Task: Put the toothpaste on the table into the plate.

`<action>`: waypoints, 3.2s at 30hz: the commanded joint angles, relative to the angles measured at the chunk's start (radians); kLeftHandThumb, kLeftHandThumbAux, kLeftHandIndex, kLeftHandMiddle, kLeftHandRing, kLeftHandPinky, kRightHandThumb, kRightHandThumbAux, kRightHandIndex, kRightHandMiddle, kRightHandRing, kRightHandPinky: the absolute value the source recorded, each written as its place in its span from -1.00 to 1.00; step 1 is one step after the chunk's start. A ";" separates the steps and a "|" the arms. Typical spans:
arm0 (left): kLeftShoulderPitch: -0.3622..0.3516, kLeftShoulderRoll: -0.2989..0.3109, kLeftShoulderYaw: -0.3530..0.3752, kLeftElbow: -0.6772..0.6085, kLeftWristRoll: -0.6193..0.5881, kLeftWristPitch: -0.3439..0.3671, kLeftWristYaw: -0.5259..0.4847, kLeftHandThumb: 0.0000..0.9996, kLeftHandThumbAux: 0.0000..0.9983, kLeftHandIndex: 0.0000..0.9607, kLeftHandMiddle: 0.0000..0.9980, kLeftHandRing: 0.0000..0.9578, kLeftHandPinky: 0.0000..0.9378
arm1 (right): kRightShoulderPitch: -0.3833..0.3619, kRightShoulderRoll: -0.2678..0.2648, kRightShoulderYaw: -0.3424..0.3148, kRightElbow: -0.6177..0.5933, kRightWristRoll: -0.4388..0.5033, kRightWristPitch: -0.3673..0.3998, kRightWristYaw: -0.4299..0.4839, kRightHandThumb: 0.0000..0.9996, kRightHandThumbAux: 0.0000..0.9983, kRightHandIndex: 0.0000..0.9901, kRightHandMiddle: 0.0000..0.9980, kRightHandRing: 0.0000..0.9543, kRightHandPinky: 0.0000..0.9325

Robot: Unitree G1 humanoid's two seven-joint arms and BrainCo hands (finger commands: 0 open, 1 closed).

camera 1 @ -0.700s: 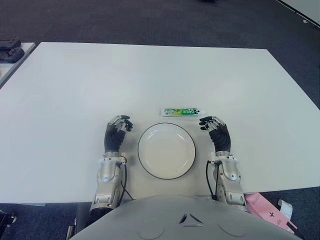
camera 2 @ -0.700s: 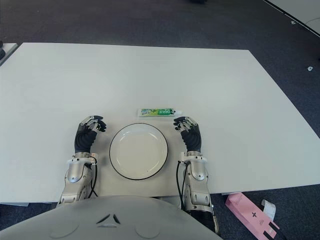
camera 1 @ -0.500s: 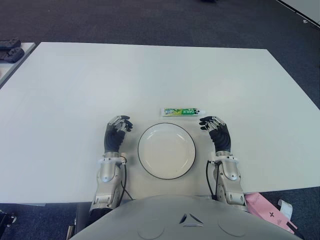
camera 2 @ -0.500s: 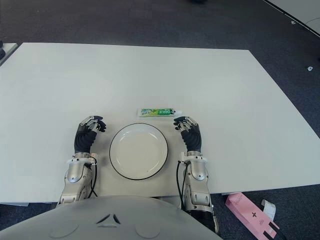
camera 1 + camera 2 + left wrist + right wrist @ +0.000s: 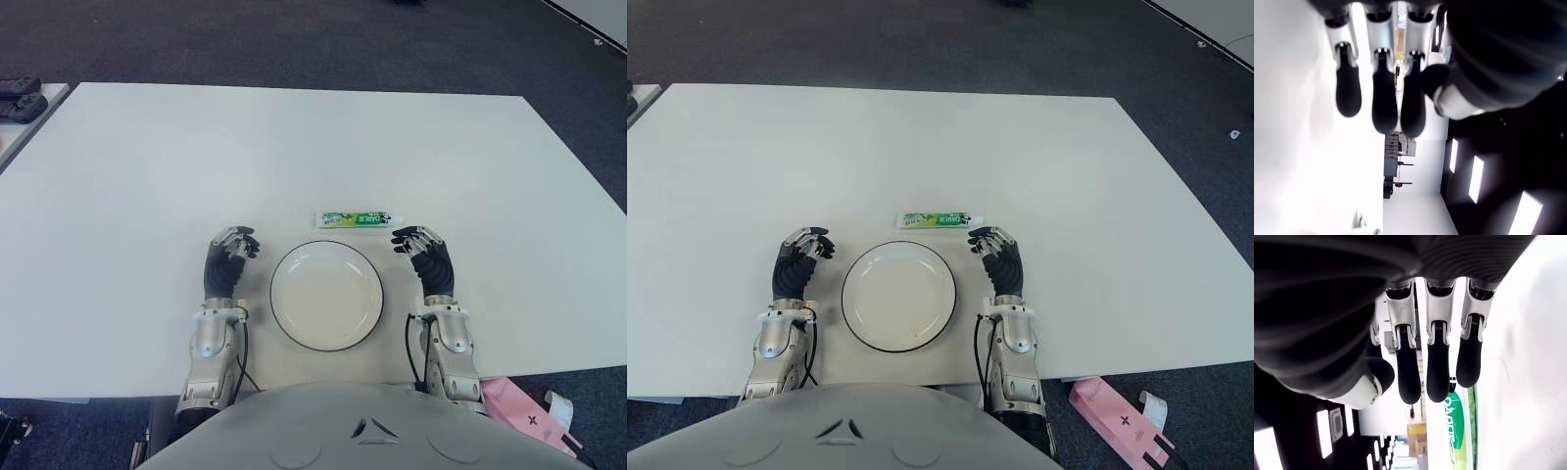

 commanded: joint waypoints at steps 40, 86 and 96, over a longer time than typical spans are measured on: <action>0.020 -0.033 -0.005 0.071 -0.005 -0.023 0.028 0.40 0.44 -0.10 0.14 0.16 0.12 | -0.435 -0.497 0.114 0.203 -0.431 -0.192 0.139 0.21 -0.07 -0.74 -0.80 -0.78 -0.73; 0.079 -0.024 -0.007 0.046 -0.020 -0.073 0.022 0.40 0.44 -0.11 0.15 0.17 0.14 | -0.781 -0.561 0.517 0.878 -0.755 -0.472 0.067 0.03 -0.25 -1.00 -1.00 -1.00 -1.00; 0.098 -0.021 -0.009 0.016 -0.014 -0.055 0.023 0.40 0.44 -0.10 0.16 0.18 0.15 | -0.803 -0.547 0.563 0.969 -0.770 -0.471 0.049 0.04 -0.23 -1.00 -1.00 -1.00 -1.00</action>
